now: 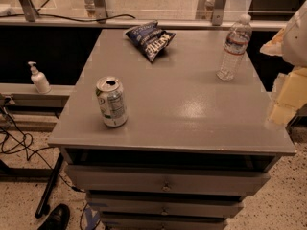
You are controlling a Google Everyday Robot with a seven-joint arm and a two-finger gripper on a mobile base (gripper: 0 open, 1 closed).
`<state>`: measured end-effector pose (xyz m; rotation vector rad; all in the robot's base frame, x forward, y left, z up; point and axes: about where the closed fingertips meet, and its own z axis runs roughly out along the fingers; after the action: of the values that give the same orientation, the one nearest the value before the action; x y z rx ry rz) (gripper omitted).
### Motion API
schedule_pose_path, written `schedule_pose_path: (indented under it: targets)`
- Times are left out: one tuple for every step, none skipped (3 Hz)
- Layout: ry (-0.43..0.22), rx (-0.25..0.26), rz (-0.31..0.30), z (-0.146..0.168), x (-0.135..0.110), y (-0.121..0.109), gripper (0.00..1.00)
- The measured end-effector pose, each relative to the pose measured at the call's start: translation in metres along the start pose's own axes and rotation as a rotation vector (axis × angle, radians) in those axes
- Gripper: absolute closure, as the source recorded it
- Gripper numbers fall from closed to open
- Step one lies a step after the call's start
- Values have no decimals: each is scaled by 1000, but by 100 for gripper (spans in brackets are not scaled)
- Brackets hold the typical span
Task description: Move blue chip bag near 7up can
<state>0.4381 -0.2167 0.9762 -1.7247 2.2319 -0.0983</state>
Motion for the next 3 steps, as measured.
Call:
schedule_pose_path:
  targets:
    - [0, 0, 0, 0, 0, 0, 0]
    - [-25, 18, -16, 2, -6, -7, 0]
    - [-107, 28, -57, 20, -37, -25, 0]
